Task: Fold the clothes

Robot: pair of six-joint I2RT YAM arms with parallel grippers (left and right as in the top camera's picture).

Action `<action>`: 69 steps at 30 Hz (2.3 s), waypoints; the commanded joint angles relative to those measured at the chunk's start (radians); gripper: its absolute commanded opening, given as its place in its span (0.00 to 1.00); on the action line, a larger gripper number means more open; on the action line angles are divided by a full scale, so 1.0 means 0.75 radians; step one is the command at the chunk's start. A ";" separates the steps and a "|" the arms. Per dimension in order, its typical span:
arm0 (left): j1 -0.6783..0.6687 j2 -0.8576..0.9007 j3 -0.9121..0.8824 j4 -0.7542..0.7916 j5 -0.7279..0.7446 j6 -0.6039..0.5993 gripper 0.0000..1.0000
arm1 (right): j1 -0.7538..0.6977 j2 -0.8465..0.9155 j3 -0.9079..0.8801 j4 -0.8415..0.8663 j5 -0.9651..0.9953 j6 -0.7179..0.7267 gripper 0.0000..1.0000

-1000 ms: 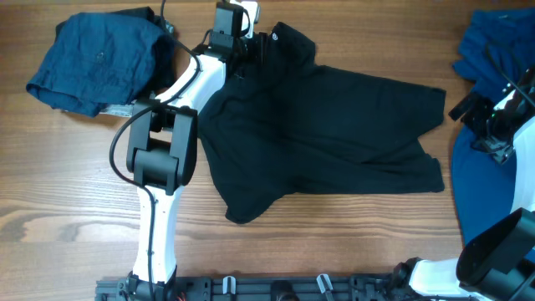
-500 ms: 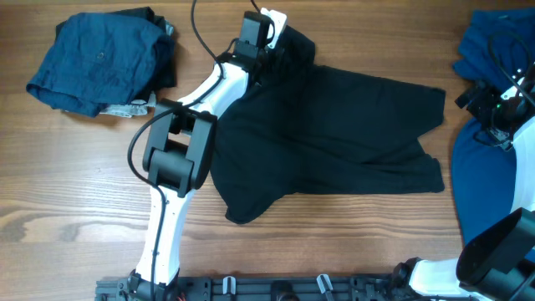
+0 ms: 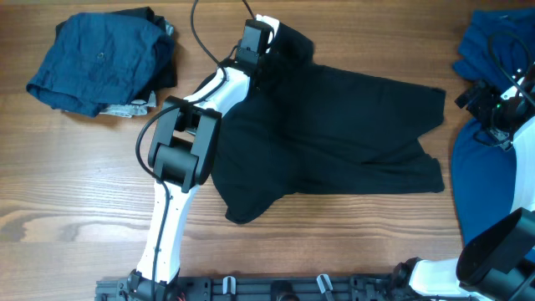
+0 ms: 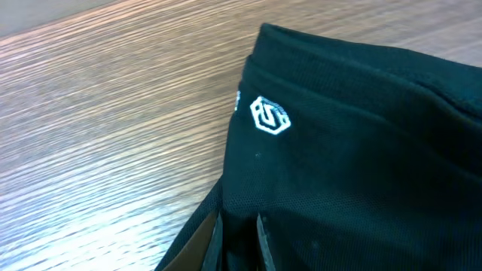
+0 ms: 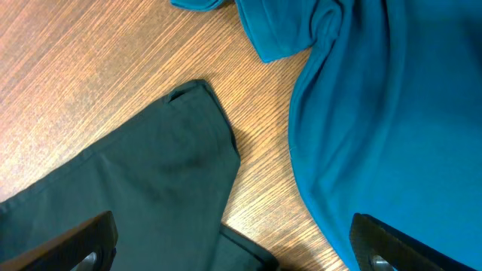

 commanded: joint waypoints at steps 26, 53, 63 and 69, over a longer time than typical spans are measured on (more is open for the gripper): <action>0.154 -0.110 0.095 -0.175 0.344 -0.255 0.55 | 0.001 -0.016 0.010 0.006 -0.012 0.002 1.00; 0.067 0.061 0.094 -0.223 0.184 -0.176 0.15 | 0.001 -0.016 0.010 0.007 -0.012 0.002 1.00; 0.101 0.061 0.094 -0.232 -0.106 -0.178 0.04 | 0.001 -0.016 0.010 0.007 -0.012 0.002 1.00; 0.180 0.061 0.094 -0.238 -0.131 -0.194 0.04 | 0.001 -0.015 0.010 0.007 -0.012 0.002 1.00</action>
